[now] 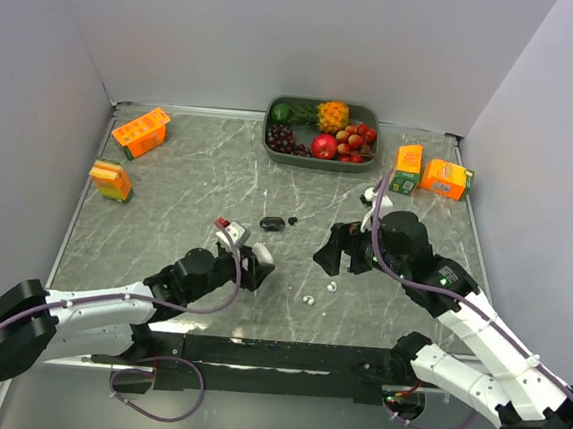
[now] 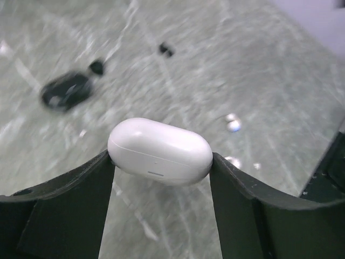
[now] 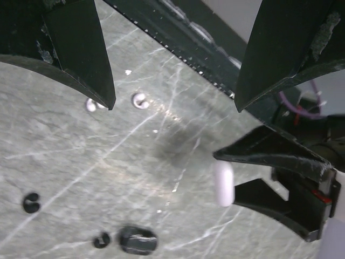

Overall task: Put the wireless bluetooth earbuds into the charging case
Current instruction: Pick up the charging case at the center of the board.

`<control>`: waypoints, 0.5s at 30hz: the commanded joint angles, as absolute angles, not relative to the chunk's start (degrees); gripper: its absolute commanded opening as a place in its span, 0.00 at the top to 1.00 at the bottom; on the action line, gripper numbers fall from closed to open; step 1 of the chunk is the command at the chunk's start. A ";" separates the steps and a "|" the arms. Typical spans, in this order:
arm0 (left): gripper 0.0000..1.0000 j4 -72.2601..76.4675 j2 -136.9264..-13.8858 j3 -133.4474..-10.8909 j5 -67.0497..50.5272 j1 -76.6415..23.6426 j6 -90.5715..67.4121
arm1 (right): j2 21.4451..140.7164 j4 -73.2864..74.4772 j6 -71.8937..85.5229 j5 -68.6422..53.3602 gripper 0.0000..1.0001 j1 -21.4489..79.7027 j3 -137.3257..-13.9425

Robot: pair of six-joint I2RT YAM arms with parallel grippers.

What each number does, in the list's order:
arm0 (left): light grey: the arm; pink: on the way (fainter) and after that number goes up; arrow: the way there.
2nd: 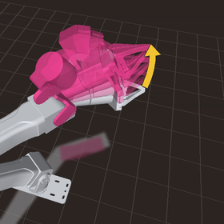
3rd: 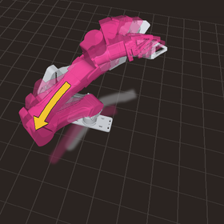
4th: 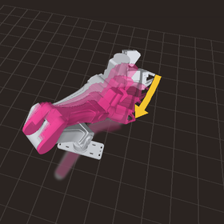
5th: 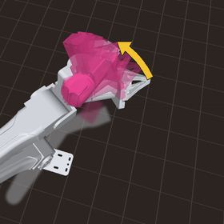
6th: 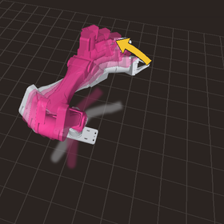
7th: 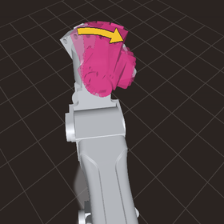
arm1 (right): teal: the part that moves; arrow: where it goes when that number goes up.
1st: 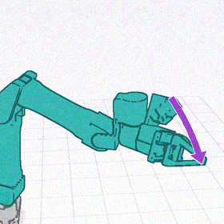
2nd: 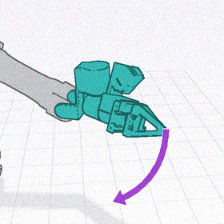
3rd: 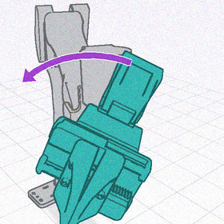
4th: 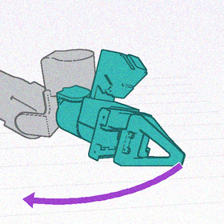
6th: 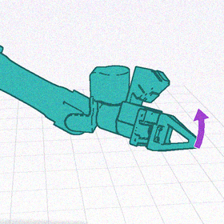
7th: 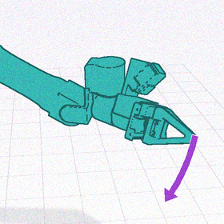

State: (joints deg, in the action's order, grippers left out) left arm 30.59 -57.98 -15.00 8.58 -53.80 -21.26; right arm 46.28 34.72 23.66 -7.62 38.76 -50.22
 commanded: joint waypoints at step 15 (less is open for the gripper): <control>0.99 48.17 -58.71 -12.92 -0.88 -60.73 -2.64 | 62.40 34.89 20.83 -18.02 0.01 41.75 -60.90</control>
State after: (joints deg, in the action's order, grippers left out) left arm 46.00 -58.87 -11.75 0.71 -60.31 -5.93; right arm 60.95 36.18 21.56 -15.64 40.27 -56.23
